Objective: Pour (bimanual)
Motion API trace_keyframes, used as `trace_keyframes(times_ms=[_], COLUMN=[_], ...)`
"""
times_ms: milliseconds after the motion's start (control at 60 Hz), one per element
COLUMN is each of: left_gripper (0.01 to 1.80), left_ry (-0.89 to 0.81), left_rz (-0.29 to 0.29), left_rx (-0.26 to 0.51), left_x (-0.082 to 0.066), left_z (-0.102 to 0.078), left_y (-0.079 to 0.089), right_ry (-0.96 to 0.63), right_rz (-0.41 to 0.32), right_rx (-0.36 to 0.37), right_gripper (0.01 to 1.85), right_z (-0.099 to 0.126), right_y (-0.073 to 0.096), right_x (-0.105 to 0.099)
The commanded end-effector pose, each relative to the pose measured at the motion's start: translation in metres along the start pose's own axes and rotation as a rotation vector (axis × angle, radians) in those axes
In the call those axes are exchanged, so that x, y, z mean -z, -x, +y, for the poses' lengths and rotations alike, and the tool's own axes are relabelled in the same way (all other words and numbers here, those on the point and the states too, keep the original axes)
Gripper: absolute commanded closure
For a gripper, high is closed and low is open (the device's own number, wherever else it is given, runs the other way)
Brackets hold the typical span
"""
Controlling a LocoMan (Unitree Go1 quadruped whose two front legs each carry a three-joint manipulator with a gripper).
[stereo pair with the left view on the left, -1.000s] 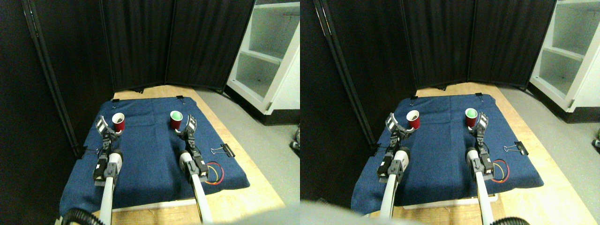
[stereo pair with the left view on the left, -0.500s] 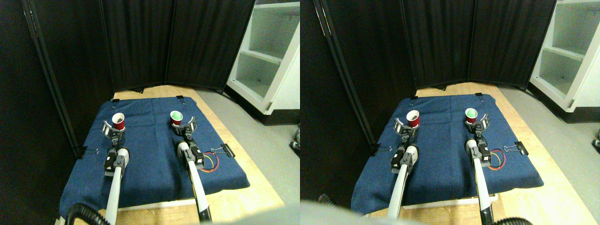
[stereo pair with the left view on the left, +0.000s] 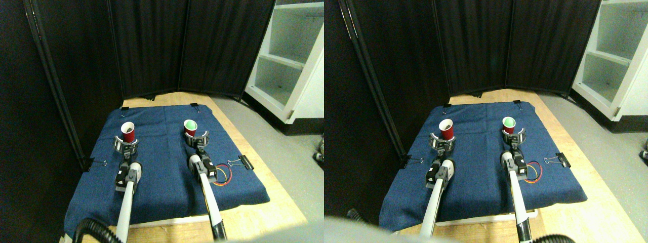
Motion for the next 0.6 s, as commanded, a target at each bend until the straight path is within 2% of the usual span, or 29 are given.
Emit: trace_keyframes(times_ms=[17, 133, 267, 317, 600], left_gripper=[0.93, 0.91, 0.67, 0.64, 0.66], left_ry=[0.003, 0.04, 0.109, 0.118, 0.125], left_rz=[-0.003, -0.007, 0.017, 0.019, 0.053], left_rx=[0.026, 0.014, 0.012, 0.012, 0.013], left_x=[-0.001, -0.003, -0.006, -0.007, -0.003], left_z=[-0.002, 0.001, 0.0, 0.0, -0.003], left_y=[-0.006, -0.011, -0.014, -0.015, -0.022], right_ry=[-0.009, -0.048, -0.073, -0.063, -0.095], right_rz=[0.011, 0.012, -0.006, -0.007, 0.009], right_rx=[-0.02, -0.005, 0.018, 0.024, 0.033], right_gripper=[1.02, 0.98, 0.96, 0.95, 0.97], right_z=[-0.001, -0.002, -0.003, -0.003, -0.001], right_y=[-0.005, -0.01, -0.011, -0.011, -0.01], right_x=[0.004, 0.004, 0.006, 0.007, 0.013])
